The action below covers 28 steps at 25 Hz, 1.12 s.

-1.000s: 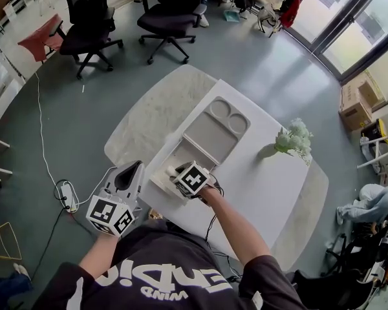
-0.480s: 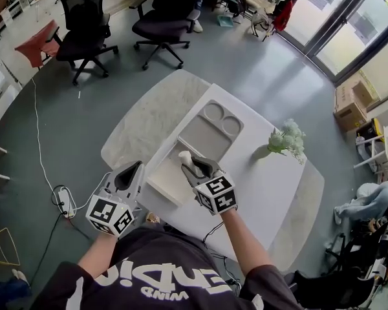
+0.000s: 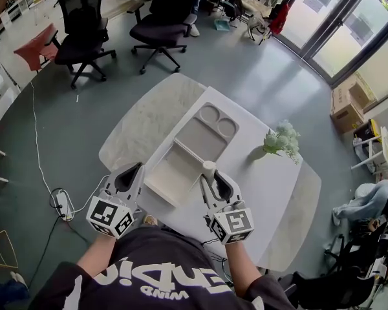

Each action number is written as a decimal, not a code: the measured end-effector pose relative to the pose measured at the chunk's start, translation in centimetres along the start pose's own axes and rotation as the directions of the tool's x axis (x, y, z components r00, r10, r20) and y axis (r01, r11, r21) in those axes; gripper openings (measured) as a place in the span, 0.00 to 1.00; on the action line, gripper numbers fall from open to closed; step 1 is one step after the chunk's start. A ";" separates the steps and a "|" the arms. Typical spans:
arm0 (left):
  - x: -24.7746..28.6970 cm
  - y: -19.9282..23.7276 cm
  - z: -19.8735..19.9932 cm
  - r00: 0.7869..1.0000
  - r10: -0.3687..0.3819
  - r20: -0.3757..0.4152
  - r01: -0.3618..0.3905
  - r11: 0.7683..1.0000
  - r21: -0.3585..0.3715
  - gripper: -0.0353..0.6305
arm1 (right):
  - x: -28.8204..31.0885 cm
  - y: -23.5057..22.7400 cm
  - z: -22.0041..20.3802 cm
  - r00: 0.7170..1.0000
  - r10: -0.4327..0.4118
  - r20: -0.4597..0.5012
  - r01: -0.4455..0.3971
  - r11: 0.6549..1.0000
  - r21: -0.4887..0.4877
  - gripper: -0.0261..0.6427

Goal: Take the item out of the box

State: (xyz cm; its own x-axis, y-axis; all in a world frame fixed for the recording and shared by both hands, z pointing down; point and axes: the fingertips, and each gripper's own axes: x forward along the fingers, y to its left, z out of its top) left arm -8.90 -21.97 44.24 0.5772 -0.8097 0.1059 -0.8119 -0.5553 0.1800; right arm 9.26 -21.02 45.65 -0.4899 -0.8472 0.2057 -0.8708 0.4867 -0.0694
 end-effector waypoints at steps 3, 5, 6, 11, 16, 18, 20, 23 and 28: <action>0.0 -0.4 0.1 1.000 -0.001 0.004 0.001 1.000 0.017 0.07 | -1.4 -0.6 0.4 0.995 -0.071 0.068 0.070 0.997 0.016 0.26; 0.0 -0.7 0.1 1.000 0.001 0.005 -0.001 0.999 0.034 0.07 | -2.3 -0.8 0.5 0.989 -0.109 0.105 0.107 0.994 0.020 0.26; -0.1 -0.8 0.0 1.000 0.002 0.006 -0.003 0.999 0.042 0.07 | -2.8 -0.9 0.5 0.985 -0.126 0.119 0.124 0.992 0.023 0.26; -0.3 -0.9 -0.6 1.000 0.012 0.005 -0.012 0.999 0.044 0.07 | -4.5 -1.7 -0.1 0.971 -0.195 0.136 0.191 0.981 0.043 0.26; -0.7 -0.8 -0.7 1.000 0.018 0.002 -0.018 0.999 0.047 0.07 | -5.1 -1.8 -0.3 0.966 -0.217 0.138 0.212 0.976 0.046 0.26; -0.7 -0.7 -0.9 1.000 0.022 0.001 -0.022 0.999 0.044 0.07 | -5.2 -1.9 -0.4 0.966 -0.219 0.139 0.215 0.975 0.048 0.26; -0.8 -0.7 -1.0 1.000 0.024 0.001 -0.024 0.999 0.040 0.07 | -5.3 -1.9 -0.5 0.965 -0.223 0.138 0.218 0.975 0.046 0.26; -0.8 -0.9 -1.0 1.000 0.024 0.002 -0.025 0.999 0.036 0.07 | -5.4 -1.9 -0.7 0.966 -0.224 0.129 0.222 0.975 0.033 0.26; -1.0 -1.1 -1.0 1.000 0.024 0.005 -0.024 0.999 0.030 0.07 | -5.8 -1.8 -0.6 0.966 -0.222 0.135 0.218 0.975 0.042 0.26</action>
State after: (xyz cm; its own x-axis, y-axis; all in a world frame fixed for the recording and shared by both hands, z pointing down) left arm -8.49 -20.40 44.90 0.5571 -0.8237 0.1055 -0.8279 -0.5409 0.1480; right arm 13.68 -16.87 45.16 -0.2856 -0.9548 0.0826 -0.9576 0.2809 -0.0638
